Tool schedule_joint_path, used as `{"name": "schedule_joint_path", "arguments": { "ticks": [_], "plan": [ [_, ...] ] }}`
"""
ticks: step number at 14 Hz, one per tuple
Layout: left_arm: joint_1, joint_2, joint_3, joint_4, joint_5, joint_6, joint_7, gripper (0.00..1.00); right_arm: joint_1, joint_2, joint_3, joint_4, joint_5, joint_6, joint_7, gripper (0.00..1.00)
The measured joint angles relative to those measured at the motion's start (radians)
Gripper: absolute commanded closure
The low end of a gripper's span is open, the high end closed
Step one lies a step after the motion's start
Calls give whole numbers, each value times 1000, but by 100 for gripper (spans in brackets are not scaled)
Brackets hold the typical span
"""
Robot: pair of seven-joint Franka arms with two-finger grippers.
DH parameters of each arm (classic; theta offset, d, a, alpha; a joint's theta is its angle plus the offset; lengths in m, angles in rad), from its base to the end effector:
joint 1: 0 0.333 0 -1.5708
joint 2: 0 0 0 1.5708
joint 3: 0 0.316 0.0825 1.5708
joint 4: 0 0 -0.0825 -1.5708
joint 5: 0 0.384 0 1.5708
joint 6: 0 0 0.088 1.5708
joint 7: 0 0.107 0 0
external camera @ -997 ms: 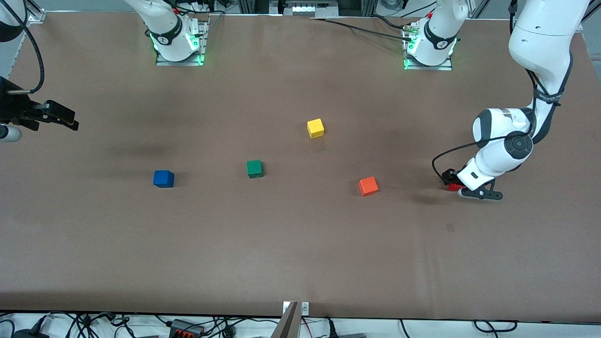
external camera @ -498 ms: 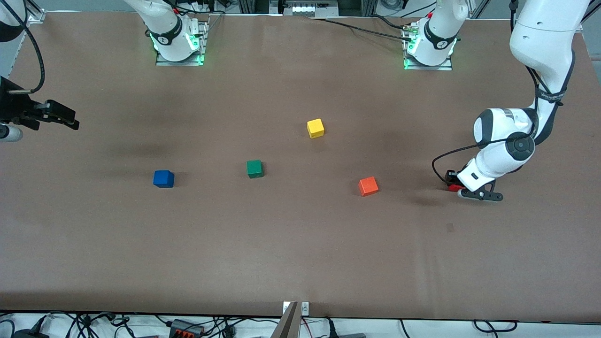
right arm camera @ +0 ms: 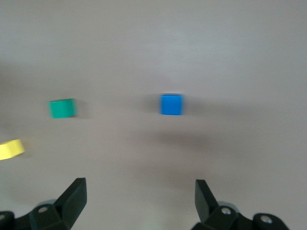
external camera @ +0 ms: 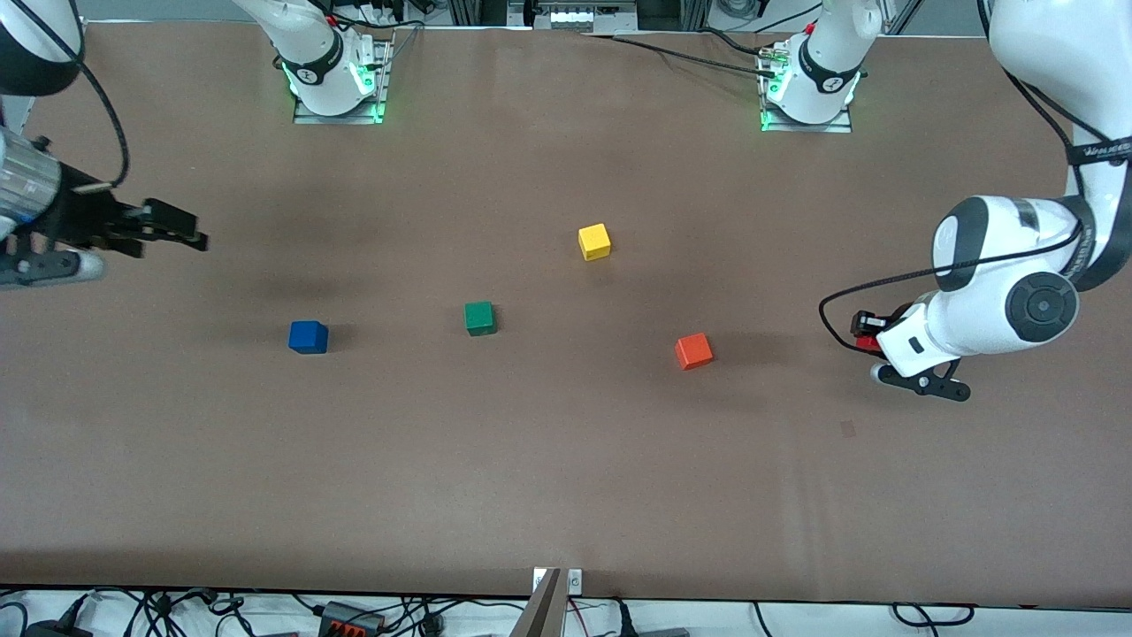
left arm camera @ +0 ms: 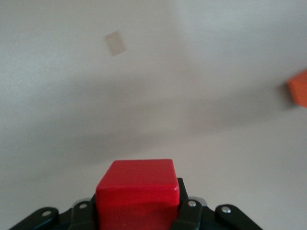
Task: Pass red block to right arm, stack on blue
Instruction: 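Lift the red cube with the left gripper while the right gripper approaches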
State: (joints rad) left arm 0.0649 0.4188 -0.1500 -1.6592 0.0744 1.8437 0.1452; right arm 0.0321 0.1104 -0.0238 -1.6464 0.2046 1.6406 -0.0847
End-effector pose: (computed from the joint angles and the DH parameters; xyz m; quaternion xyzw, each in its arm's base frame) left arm 0.6392 -0.0392 0.3517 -0.9855 0.1253 0.1143 0.0001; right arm 0.5846 0.0259 0.5336 -0.9928 -0.0332 0.0539 0.1021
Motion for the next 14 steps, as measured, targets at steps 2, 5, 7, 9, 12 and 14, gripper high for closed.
{"name": "schedule_joint_path", "arguments": {
  "ticks": [2,5,7,9,12,14],
  "plan": [
    [-2,-2,-58,86,0,-94,8,94,40,42,2,-1,97,4,0,0],
    [2,-2,-172,125,-19,-115,127,94,96,99,3,-2,305,7,3,0],
    [-3,-1,-223,149,-99,-115,199,94,107,145,3,-2,492,7,2,0],
    [-7,-1,-245,166,-241,-83,327,94,113,186,3,-2,650,7,-3,0],
    [-8,5,-250,167,-476,-19,574,94,130,233,3,-1,853,7,-3,0],
    [-9,23,-251,161,-664,2,705,94,140,256,3,-1,979,6,-3,0]
  ]
}}
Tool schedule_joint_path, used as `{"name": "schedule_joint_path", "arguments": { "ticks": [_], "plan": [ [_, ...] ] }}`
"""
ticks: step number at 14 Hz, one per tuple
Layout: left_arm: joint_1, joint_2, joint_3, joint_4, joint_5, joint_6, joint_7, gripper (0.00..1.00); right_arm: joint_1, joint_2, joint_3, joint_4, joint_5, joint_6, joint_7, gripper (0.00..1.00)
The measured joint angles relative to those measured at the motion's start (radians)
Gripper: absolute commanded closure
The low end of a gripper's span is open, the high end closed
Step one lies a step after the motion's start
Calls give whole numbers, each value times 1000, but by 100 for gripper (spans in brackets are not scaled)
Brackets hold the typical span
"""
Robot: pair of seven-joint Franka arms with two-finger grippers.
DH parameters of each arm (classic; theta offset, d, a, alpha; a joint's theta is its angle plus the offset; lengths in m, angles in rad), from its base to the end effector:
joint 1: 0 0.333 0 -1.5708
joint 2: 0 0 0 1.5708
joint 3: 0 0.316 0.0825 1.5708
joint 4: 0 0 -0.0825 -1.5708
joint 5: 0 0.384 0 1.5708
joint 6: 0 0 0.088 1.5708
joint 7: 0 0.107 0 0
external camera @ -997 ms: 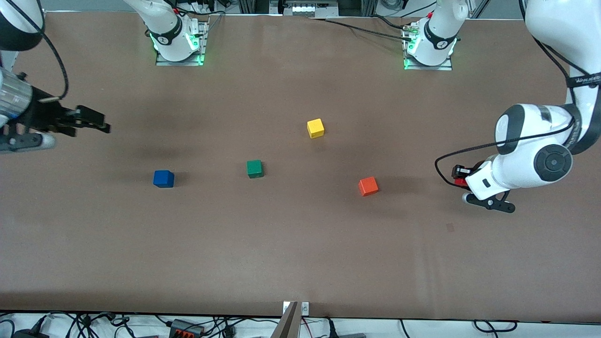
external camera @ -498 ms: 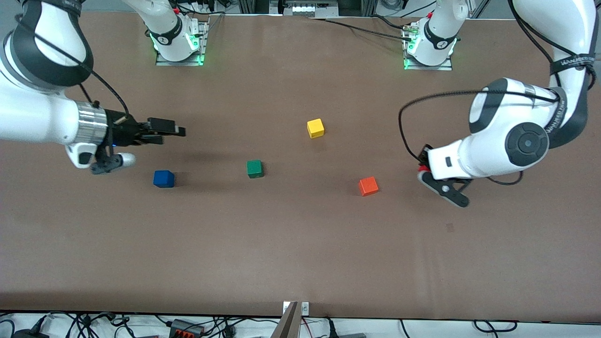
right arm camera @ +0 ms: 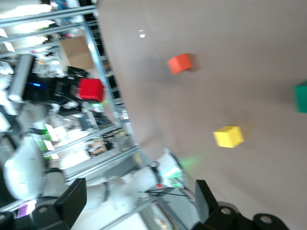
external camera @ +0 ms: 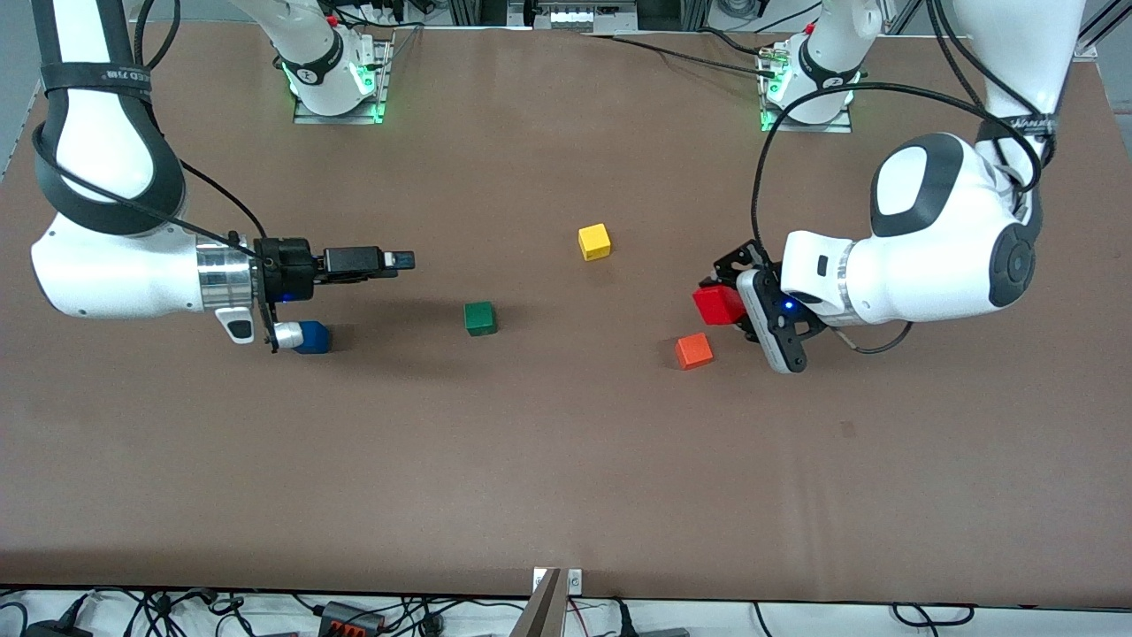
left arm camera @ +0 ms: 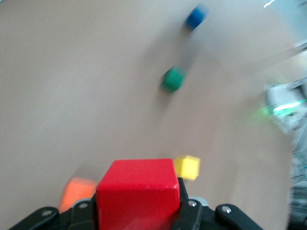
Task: Pass red block to right arm, stack on blue
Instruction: 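Lift the red cube with the left gripper while the right gripper approaches, then close the right gripper on the red cube held by the left gripper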
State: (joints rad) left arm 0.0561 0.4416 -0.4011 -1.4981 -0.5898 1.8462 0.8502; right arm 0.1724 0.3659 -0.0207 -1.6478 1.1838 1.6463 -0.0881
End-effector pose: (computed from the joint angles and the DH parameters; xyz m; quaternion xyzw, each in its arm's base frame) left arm 0.6370 -0.2307 0.4465 0.8242 -0.4386 0.0593 0.3532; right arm 0.6210 0.1903 0.4327 -0.8292 0.0441 0.1684 0.5311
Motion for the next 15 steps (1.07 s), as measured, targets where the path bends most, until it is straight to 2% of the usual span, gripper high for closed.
{"name": "schedule_joint_path", "arguments": {
  "ticks": [3,6,8,12,15],
  "plan": [
    [-3,36,-8,-4,-198,74,252,96,26,45,0,0,175,-3,-1,0],
    [-31,66,-27,-11,-409,179,562,98,64,82,1,1,296,-3,-4,0],
    [-83,76,-34,-22,-539,273,697,97,82,105,1,2,364,-3,-5,0],
    [-217,79,-43,-60,-852,482,868,97,113,156,1,2,462,-4,-37,0],
    [-277,79,-44,-71,-958,574,945,97,119,193,1,3,512,-41,-67,0]
  ]
}}
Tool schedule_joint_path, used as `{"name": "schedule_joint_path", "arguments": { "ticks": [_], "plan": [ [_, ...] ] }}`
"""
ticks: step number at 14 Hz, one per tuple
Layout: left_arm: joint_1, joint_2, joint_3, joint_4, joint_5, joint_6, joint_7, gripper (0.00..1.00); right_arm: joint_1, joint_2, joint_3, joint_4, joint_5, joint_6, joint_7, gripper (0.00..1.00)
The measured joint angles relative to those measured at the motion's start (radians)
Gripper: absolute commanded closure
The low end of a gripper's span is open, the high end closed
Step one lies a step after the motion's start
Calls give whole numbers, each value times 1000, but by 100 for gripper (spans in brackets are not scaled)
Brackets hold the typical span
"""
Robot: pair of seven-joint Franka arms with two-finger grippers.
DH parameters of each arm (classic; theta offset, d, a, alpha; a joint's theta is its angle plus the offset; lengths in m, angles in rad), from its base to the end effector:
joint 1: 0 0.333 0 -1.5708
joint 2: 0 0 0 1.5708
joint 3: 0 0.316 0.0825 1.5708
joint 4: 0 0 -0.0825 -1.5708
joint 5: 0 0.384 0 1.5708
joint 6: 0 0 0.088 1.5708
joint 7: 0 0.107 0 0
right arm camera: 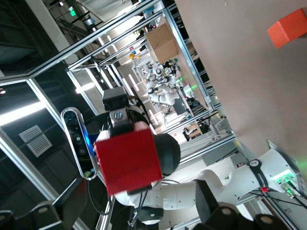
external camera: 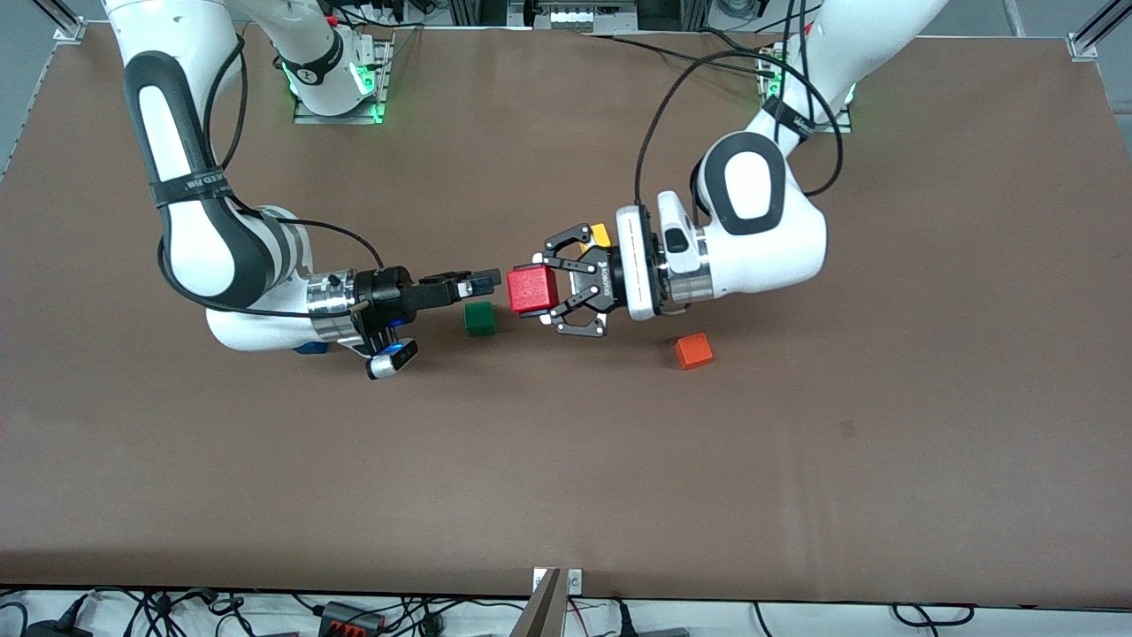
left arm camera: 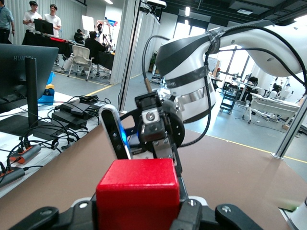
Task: Pass red block to right arm, stack on blue
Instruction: 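Close the right gripper on the red cube held by the left gripper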
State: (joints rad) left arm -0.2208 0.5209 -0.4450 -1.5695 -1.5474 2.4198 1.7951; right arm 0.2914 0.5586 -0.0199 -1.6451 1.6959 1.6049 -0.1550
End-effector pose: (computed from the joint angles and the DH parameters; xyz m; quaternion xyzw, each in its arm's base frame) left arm 0.5962 -0.4050 0.4084 0.6417 -0.4386 0.4182 0.4701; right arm 0.6240 0.2831 0.3519 -0.6737 0.1053 0.2356 0.6924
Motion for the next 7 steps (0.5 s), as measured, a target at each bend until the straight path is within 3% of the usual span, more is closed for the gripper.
{"name": "schedule_joint_path", "arguments": {
  "ticks": [7],
  "plan": [
    [-11,0,0,-1,-29,5,7,97,2,15,-1,0,52,-51,-16,0]
  ]
}}
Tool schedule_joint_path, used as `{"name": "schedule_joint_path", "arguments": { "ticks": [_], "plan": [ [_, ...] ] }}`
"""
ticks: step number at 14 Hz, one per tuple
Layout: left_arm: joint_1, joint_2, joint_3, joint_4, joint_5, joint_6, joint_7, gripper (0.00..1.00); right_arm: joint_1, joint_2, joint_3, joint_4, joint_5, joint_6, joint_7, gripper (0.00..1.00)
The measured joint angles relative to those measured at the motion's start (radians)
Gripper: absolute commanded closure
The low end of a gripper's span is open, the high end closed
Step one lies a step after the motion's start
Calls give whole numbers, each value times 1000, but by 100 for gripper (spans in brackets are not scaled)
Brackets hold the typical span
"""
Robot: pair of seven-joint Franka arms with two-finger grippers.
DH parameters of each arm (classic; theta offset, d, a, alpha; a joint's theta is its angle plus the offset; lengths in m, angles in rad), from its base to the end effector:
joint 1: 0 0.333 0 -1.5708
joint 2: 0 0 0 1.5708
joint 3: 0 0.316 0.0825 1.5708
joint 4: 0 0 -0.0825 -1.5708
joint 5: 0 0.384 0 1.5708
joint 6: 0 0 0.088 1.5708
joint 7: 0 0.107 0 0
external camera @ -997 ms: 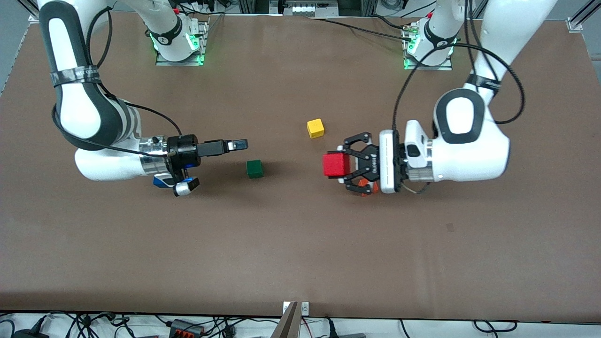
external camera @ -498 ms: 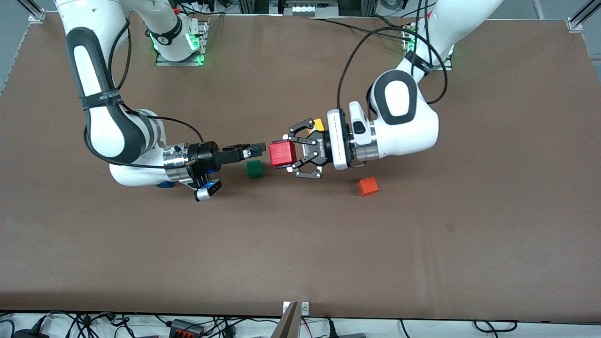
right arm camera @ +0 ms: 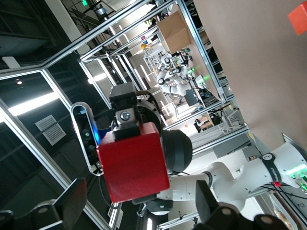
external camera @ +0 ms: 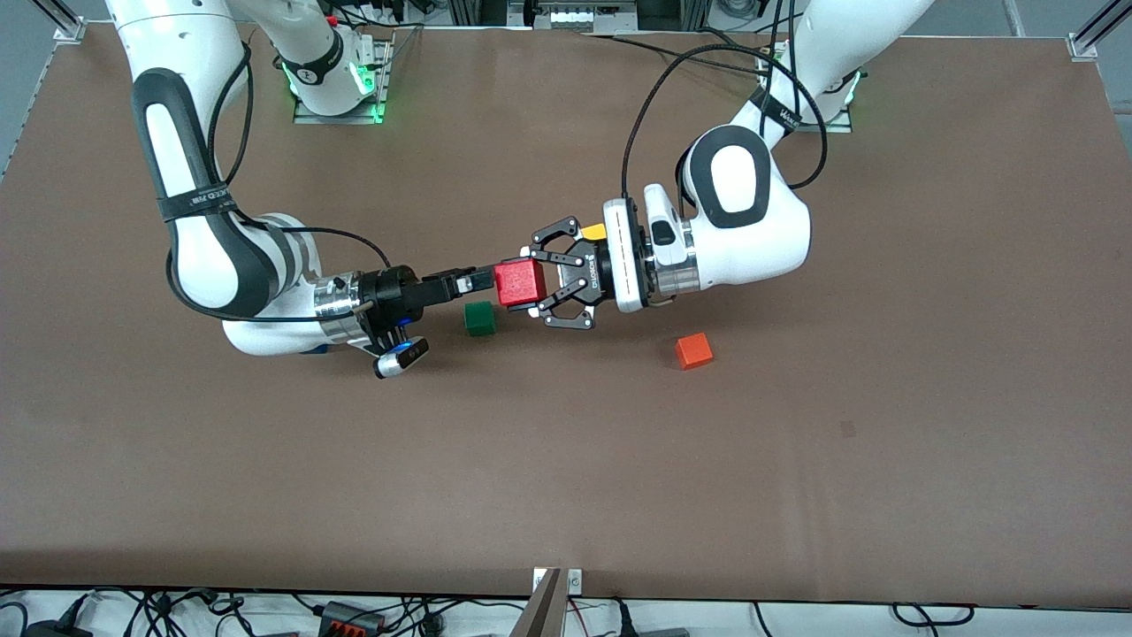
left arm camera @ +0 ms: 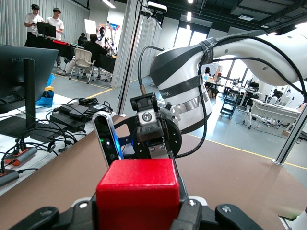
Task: Pass red block to right arm, stack on blue
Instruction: 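Close the right gripper on the red cube held by the left gripper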
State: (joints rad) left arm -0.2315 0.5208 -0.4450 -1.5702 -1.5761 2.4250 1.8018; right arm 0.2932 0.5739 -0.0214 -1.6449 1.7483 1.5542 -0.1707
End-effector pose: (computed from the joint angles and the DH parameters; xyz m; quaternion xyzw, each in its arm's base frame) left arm 0.5922 -0.4108 0.4081 0.6413 -0.4312 0.4195 0.4762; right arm 0.6225 0.2869 0.3496 -0.6486 0.0983 0.2455 0.7137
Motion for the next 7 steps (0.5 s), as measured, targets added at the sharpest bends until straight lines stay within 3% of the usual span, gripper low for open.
{"name": "schedule_joint_path", "arguments": {
  "ticks": [7],
  "plan": [
    [-10,0,0,-1,-17,0,0,98,26,59,0,57,33,1,-3,0]
  ]
}}
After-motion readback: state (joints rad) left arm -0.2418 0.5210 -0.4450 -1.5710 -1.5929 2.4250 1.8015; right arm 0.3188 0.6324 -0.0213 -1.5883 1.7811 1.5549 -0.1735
